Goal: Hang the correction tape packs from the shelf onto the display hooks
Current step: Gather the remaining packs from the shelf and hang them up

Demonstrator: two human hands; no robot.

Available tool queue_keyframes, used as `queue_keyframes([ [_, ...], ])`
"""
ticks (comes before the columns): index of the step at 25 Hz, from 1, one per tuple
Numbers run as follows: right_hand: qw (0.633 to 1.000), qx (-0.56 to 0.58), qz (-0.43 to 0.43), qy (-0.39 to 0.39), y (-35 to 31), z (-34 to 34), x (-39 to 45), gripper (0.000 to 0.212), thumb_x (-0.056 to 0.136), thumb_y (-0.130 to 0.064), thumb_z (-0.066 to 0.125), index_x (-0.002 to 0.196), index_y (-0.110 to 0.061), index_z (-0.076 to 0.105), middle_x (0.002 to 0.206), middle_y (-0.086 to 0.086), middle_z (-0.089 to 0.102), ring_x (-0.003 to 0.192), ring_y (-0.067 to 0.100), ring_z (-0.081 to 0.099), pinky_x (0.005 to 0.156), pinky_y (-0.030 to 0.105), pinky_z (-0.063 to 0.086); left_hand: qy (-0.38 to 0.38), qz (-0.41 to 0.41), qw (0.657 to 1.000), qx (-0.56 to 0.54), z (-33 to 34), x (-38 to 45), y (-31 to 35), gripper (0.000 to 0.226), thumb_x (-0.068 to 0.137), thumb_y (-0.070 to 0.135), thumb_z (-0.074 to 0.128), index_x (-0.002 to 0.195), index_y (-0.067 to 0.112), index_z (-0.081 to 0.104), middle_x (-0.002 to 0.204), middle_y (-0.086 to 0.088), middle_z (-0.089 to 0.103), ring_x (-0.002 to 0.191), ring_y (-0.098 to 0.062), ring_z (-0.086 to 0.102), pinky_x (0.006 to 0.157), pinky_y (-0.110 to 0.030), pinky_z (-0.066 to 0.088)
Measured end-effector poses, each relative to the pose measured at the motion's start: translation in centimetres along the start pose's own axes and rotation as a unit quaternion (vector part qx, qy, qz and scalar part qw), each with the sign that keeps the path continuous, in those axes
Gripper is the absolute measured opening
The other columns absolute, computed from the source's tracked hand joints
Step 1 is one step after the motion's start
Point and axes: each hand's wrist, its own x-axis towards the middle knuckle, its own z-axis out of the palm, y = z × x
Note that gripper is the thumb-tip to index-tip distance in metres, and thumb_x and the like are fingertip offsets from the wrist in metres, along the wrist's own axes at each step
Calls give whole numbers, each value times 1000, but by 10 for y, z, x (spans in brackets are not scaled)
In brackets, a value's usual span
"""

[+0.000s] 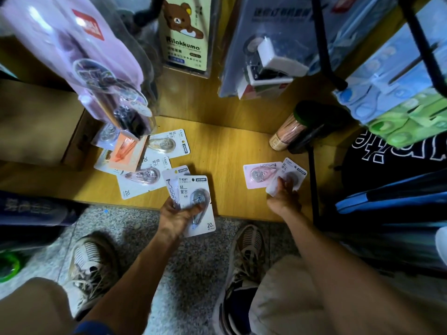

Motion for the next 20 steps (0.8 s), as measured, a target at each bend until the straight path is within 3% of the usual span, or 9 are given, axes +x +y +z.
queue_keyframes([
  [2,1000,-10,-17,-17,4,12,-4,68,91,-25,51,151,-35,21,165,-3,-8,142,38,27,112,47,33,4,9,1000,5,-2,0,0,54,66,-8,81,117,-4,63,113,-19,70,102,-37,67,85,-53,56],
  [4,995,4,-72,63,-1,31,-19,53,83,-23,57,134,-32,45,161,-4,15,126,36,45,100,42,43,9,13,1000,3,-2,1,-2,53,67,-10,80,117,-4,63,116,-20,69,108,-38,65,92,-56,52],
  [6,980,53,-113,153,-10,42,-32,40,81,-21,60,121,-24,56,144,3,41,116,36,51,91,41,44,9,8,1000,-5,0,-2,-2,51,67,-12,79,115,-4,63,117,-21,68,110,-37,64,95,-57,50],
  [8,976,123,-66,165,-15,44,-31,54,83,-30,65,133,-19,49,142,8,43,123,36,48,95,45,43,4,11,1000,0,2,-5,-3,48,67,-13,78,111,-3,64,116,-20,69,110,-37,64,96,-57,50],
  [10,985,143,23,93,-16,46,-27,80,81,-49,69,146,-16,35,151,9,34,133,34,40,102,50,43,-1,17,1000,-7,2,-9,-2,42,67,-15,77,103,2,66,111,-16,71,110,-38,64,96,-56,50],
  [12,989,129,47,55,-19,49,-25,80,81,-57,68,141,-13,40,149,11,35,131,33,41,100,51,46,5,18,1000,-14,1,-12,-2,38,68,-17,76,97,6,66,112,-18,71,109,-38,64,95,-55,50],
  [15,975,177,77,106,-27,51,-40,82,76,-56,71,141,-18,37,145,12,37,128,35,43,96,45,49,18,18,1000,-14,-7,-17,-4,41,70,-17,74,107,-2,64,118,-24,66,110,-40,63,92,-54,52],
  [18,926,312,196,89,-23,82,-44,93,64,-67,77,135,-18,42,136,12,47,121,34,50,89,36,43,36,15,999,-7,-14,-12,-9,34,70,-16,75,97,3,67,116,-23,67,109,-41,64,92,-59,51],
  [20,815,522,252,-2,-28,105,-47,91,57,-73,79,127,-22,50,127,12,59,107,32,60,97,48,47,39,16,999,2,-15,-10,-14,33,68,-15,77,91,8,69,115,-22,69,106,-39,66,90,-59,52],
])
